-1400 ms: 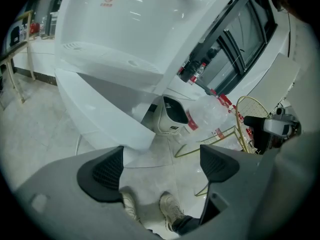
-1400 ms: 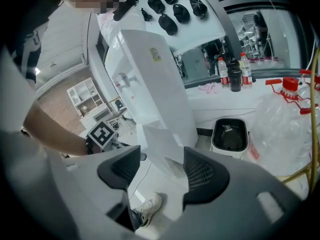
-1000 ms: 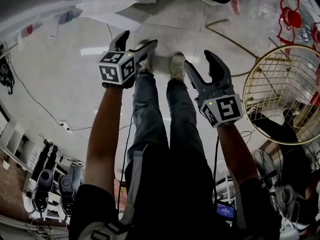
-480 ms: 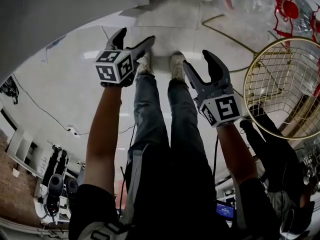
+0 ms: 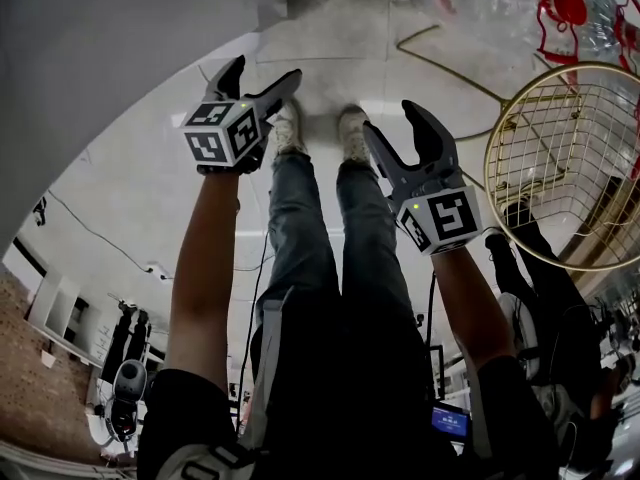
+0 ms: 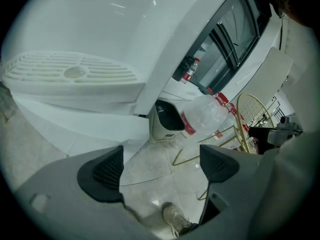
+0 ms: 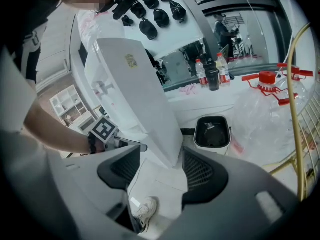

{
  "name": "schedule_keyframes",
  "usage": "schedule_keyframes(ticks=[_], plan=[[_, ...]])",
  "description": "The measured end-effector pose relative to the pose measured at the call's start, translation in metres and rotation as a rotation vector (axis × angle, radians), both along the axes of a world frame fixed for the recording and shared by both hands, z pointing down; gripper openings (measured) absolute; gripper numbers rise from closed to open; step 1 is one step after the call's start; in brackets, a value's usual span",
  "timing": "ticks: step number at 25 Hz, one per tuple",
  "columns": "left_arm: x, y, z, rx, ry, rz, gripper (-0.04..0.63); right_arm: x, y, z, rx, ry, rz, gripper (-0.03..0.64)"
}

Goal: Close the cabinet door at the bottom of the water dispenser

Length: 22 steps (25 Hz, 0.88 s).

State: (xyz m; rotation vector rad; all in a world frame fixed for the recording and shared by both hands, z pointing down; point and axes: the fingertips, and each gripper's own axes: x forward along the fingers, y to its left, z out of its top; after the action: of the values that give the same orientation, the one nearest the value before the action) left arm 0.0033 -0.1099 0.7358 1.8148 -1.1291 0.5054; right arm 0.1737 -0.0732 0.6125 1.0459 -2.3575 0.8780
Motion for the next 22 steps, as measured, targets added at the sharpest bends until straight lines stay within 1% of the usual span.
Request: schedule_keyframes(ticks=[6,12,22], plan=[[0.004,-0.010,0.002,-0.002,-0.002,0.014,0.486,0.008,-0.002,0.003,-0.007,0.007,0.030,0.261],[0.018,-0.020,0.006,-0.003,-0.001,0.060,0.486,0.020,-0.003,0.005,-0.009,0.020,0.062,0.261],[0.028,-0.035,0.009,0.005,0.000,0.099,0.486,0.034,0.000,0.005,-0.014,0.033,0.127,0.261]])
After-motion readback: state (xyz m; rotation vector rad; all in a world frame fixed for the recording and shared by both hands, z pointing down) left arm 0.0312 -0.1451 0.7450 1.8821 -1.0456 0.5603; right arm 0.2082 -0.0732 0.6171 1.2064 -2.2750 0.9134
